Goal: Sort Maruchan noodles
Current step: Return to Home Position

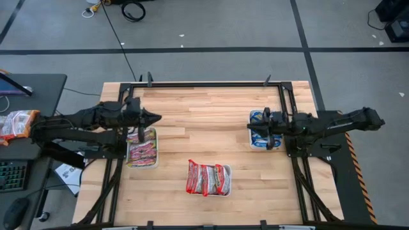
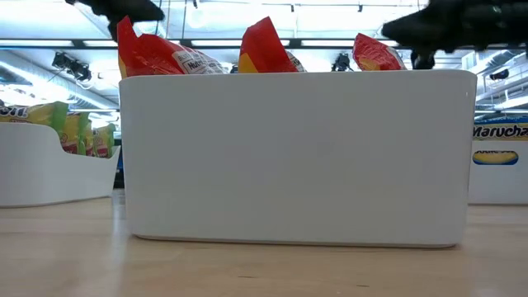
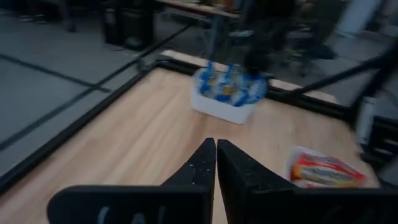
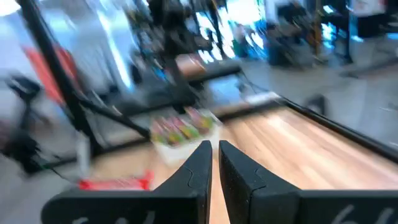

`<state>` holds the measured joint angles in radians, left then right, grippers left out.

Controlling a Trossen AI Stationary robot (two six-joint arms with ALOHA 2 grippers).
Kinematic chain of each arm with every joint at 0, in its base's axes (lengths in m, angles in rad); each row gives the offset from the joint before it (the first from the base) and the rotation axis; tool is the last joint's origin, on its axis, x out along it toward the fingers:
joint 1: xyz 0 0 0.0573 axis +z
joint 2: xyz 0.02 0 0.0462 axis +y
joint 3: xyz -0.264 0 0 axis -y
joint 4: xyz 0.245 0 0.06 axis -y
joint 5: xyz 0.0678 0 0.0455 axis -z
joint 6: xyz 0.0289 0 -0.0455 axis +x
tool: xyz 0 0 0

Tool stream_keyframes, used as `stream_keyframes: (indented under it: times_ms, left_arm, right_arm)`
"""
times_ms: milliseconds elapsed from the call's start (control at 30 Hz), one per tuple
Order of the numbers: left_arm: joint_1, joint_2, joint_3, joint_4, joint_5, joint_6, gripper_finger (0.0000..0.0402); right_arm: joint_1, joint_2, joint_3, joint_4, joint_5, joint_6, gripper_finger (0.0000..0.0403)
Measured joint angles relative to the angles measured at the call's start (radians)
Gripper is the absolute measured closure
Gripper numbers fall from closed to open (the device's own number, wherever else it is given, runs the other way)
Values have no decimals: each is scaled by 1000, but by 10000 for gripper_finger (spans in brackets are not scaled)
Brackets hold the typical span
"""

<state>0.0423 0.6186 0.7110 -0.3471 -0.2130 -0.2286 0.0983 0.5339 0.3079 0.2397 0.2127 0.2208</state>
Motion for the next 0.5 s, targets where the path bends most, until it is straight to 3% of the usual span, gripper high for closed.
stream_keyframes:
  times_ms: [167,200,333,500]
  left_arm:
    - [-28,-107,1,-50,61,38,379]
    - [-37,-133,1,-48,59,56,379]
    - [-66,-240,-5,-28,57,147,379]
    - [-69,-386,-155,163,55,163,379]
  right_arm:
    - [17,-34,-281,561,-163,32,368]
    - [32,-48,-301,597,-183,15,368]
    - [62,-133,-302,555,-225,-130,368]
    - [65,-223,-302,431,-138,-167,368]
